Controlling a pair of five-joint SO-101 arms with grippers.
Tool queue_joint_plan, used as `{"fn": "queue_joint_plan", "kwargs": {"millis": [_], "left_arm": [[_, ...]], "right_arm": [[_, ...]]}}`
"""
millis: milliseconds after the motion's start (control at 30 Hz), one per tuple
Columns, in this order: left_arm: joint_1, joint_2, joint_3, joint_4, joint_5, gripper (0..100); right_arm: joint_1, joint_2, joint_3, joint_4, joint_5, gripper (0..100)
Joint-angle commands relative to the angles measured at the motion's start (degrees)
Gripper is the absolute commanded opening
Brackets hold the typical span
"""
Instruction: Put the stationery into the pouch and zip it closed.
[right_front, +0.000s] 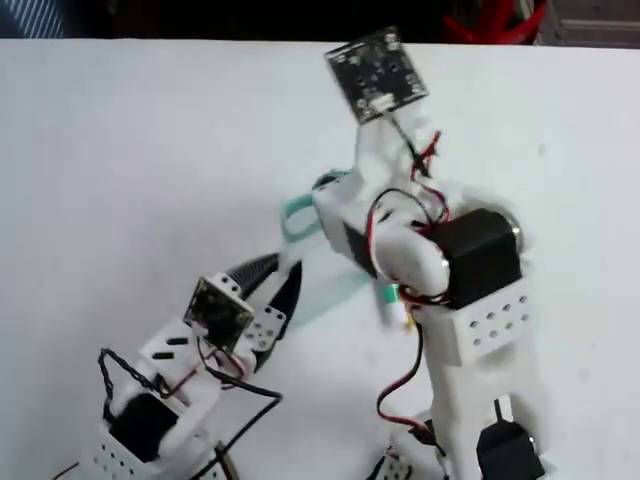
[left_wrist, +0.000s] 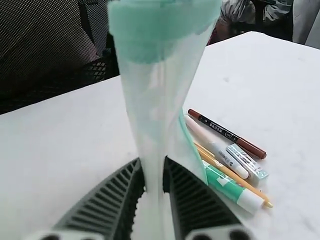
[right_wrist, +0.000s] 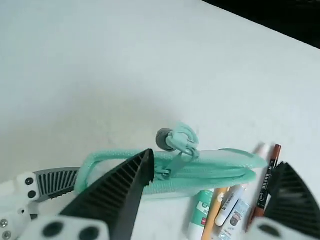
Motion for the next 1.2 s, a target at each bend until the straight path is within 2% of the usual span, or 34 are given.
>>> {"fn": "queue_joint_plan", "kwargs": {"millis": [0, 300, 667, 867, 1000, 1167], "left_arm": [[0.5, -0.1, 0.4, -0.2, -0.5, 2], [0.5, -0.1, 0.4, -0.2, -0.5, 2], [0.7, -0.1, 0.4, -0.2, -0.5, 2], [0.7, -0.1, 0.4, -0.2, -0.5, 3], [0.4, -0.1, -0.4, -0.2, -0.5, 3], [0.4, -0.1, -4.4, 5.9, 0.0, 12]], "right_arm": [[-2.2, -0.1, 1.0, -0.1, 0.1, 30.0], [-2.1, 2.2, 2.6, -1.4, 0.3, 26.4], [-2.1, 2.6, 2.9, -1.7, 0.6, 6.7], [-1.8, 2.7, 2.9, -2.6, 0.7, 2.4], [1.5, 2.2, 2.9, -3.7, 0.7, 1.9], [4.4, 2.2, 3.0, -3.2, 2.0, 1.9]]}}
